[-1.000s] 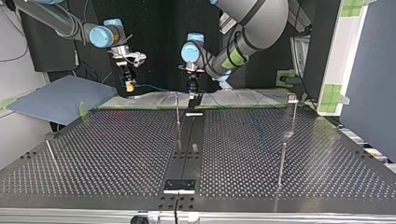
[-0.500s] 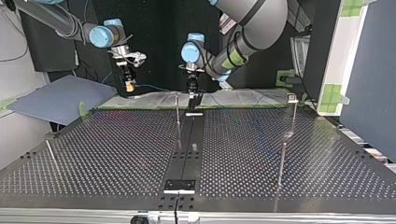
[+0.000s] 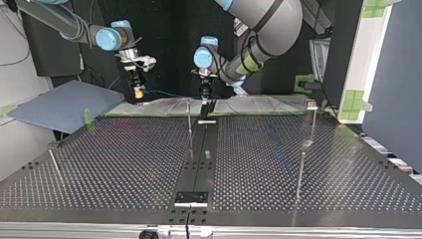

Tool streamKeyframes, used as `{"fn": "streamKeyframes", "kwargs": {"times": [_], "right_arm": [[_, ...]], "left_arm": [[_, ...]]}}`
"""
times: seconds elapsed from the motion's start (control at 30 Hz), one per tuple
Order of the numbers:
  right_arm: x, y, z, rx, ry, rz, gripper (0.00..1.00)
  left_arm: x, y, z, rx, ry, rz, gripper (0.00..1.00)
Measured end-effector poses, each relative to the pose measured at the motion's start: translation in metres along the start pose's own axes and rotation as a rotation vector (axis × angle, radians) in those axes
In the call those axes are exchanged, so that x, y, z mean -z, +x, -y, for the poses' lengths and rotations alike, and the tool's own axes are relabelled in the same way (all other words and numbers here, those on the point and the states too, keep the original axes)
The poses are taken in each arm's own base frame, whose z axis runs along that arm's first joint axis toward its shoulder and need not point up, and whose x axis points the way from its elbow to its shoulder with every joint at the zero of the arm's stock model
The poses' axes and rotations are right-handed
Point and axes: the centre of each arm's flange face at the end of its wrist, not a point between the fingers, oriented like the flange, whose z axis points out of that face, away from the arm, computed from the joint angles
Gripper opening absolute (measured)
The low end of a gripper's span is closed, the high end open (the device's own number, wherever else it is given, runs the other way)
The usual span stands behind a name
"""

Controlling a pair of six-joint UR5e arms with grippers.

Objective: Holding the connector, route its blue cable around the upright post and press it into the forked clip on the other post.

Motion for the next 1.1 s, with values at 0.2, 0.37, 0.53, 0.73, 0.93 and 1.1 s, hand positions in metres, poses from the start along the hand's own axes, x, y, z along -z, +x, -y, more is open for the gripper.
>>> {"fn": "streamKeyframes", "kwargs": {"times": [0.2,0.37,0.53,0.73,0.93,1.1], "right_arm": [[0.000,0.000,0.002,-0.001,0.004,-0.002,0.00],[-0.001,0.000,0.003,-0.001,0.004,-0.004,0.00],[-0.003,0.001,0.001,-0.009,0.004,-0.009,0.00],[-0.004,0.002,-0.002,-0.024,-0.001,-0.015,0.00],[-0.007,0.004,-0.003,-0.040,0.002,-0.023,0.00],[-0.012,0.006,-0.002,-0.055,0.025,-0.023,0.00]], "left_arm": [[-0.007,-0.005,0.004,0.005,0.007,0.002,0.00],[-0.012,-0.008,0.005,0.008,0.015,0.004,0.00],[-0.015,-0.010,0.004,0.008,0.019,0.000,0.00],[-0.020,-0.012,0.002,0.009,0.026,-0.002,0.00],[-0.030,-0.020,0.006,0.006,0.040,-0.006,0.00],[-0.038,-0.027,0.010,0.007,0.050,-0.005,0.00]]}}
